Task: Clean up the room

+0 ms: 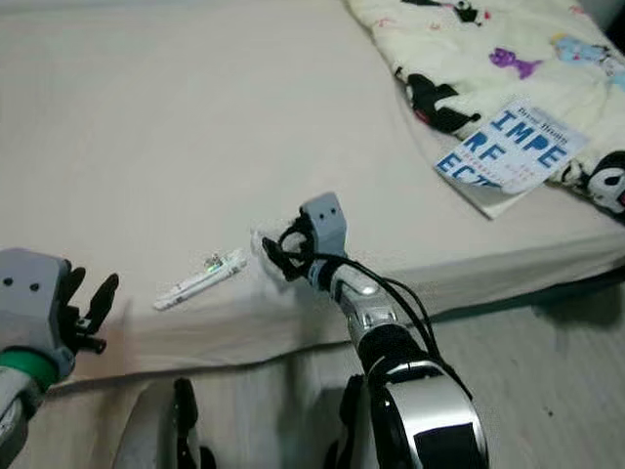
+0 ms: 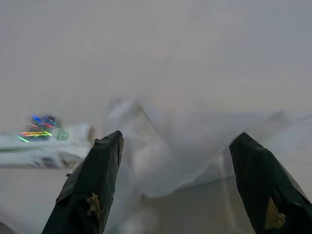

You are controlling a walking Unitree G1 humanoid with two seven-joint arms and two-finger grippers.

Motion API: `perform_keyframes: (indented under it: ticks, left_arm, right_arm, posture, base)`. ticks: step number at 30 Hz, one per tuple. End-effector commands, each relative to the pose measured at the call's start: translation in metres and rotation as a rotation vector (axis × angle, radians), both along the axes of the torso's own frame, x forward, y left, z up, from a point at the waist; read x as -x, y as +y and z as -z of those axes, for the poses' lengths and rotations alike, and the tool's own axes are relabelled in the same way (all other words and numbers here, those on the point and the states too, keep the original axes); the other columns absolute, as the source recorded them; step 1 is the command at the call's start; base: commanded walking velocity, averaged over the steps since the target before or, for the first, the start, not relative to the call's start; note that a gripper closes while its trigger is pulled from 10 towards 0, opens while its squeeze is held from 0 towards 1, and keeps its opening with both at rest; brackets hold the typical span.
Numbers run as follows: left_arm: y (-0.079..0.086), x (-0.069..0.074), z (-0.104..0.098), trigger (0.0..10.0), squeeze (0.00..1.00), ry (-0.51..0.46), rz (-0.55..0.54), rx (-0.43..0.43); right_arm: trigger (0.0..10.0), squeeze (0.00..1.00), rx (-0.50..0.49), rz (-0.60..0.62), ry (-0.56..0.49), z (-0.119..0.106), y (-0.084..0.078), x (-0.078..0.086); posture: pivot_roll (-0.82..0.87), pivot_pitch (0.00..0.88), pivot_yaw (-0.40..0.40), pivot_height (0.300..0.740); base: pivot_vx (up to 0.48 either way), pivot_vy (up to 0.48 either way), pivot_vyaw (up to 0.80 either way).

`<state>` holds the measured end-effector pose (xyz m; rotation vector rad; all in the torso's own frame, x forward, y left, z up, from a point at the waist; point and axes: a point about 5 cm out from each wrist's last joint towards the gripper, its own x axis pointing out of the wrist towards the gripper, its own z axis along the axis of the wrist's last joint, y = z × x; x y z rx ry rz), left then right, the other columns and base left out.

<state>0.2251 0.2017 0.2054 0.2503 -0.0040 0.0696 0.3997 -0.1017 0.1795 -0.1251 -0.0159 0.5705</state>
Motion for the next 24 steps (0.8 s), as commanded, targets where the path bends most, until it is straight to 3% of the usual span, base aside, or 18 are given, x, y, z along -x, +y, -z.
perform_keyframes:
  ticks: [1, 4, 5, 6, 14, 24]
  left_arm:
    - [0.003, 0.007, 0.000, 10.0, 0.00, 0.022, -0.017, -0.006]
    - [0.002, 0.011, 0.000, 10.0, 0.00, 0.033, -0.020, -0.006]
    - [0.002, 0.014, 0.000, 10.0, 0.00, 0.047, -0.025, -0.005]
    - [0.002, 0.015, 0.000, 10.0, 0.00, 0.052, -0.027, -0.004]
    - [-0.001, 0.015, 0.000, 10.0, 0.00, 0.070, -0.027, 0.009]
    - [-0.007, 0.002, 0.000, 10.0, 0.00, 0.054, -0.017, 0.039]
  right_arm:
    - [10.0, 0.00, 0.046, 0.027, 0.065, 0.015, -0.001, 0.002]
    - [10.0, 0.00, 0.063, 0.051, 0.083, 0.018, -0.002, 0.002]
    - [1.2, 0.00, 0.083, 0.084, 0.101, 0.022, -0.004, 0.002]
    - [0.0, 0.00, 0.082, 0.090, 0.108, 0.023, -0.004, 0.002]
    - [0.0, 0.00, 0.085, 0.108, 0.146, 0.027, -0.007, 0.002]
    - [0.0, 0.00, 0.119, 0.175, 0.174, 0.027, -0.019, -0.001]
  posture:
    - [0.32, 0.452, 0.074, 0.556]
    - [0.33, 0.460, 0.080, 0.556]
    - [0.34, 0.464, 0.086, 0.556]
    - [0.34, 0.464, 0.086, 0.556]
    - [0.33, 0.448, 0.079, 0.556]
    - [0.28, 0.382, 0.047, 0.556]
  base:
    - [0.000, 0.000, 0.00]
    - [0.000, 0.000, 0.00]
    - [0.000, 0.000, 0.00]
    - [0.000, 0.000, 0.00]
    - [0.000, 0.000, 0.00]
    - [0.000, 0.000, 0.00]
